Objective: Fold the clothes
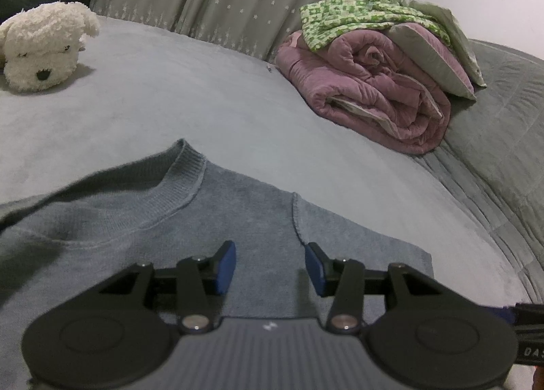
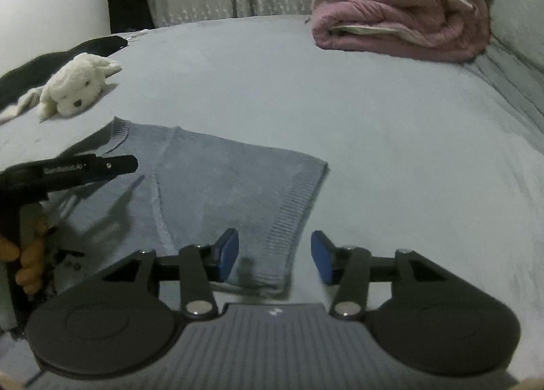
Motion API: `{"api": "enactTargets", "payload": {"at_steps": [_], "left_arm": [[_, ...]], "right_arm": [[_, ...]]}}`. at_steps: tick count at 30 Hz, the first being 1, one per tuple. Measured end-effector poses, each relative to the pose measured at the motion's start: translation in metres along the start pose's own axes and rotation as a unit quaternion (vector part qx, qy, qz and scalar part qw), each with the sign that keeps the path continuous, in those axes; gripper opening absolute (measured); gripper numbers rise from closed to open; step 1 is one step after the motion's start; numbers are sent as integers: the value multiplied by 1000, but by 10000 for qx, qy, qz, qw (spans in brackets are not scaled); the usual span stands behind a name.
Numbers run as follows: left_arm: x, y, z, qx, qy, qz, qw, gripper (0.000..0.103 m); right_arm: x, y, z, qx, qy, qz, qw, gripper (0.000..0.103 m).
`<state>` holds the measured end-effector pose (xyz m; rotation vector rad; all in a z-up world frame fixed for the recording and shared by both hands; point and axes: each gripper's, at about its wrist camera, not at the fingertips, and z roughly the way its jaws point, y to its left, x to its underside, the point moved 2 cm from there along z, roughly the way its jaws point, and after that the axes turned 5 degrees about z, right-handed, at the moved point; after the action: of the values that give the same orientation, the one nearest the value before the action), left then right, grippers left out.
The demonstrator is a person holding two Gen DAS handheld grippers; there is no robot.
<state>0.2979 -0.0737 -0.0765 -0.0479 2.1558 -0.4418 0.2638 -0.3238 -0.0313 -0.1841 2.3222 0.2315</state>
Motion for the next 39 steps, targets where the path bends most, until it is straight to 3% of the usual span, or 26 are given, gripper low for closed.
{"api": "enactTargets", "payload": {"at_steps": [3,8,21,27,33,39], "left_arm": [[-5,5,-15,-47,138,123,9998,46],[-18,28,-52,-448,127,645,9968,47],[-45,110,-109,-1269,350,1059,9856,51],[-51,147,-123,-1411,592,1356,9789,52],[-48,181,-130,-1177,836,1429,9792,52],[-35,187,-125,-344,1037,1409,9840,52]], "right_arm": [[-7,9,-4,-58,-81,17,9999,52],[-24,32,-7,-279,-196,-40,9994,56],[-64,120,-2,-719,-179,-455,9962,60],[-80,157,11,-1029,-335,-129,9940,62],[-76,186,47,-996,-287,245,9943,62],[-52,197,82,-753,-102,284,9967,62]]}}
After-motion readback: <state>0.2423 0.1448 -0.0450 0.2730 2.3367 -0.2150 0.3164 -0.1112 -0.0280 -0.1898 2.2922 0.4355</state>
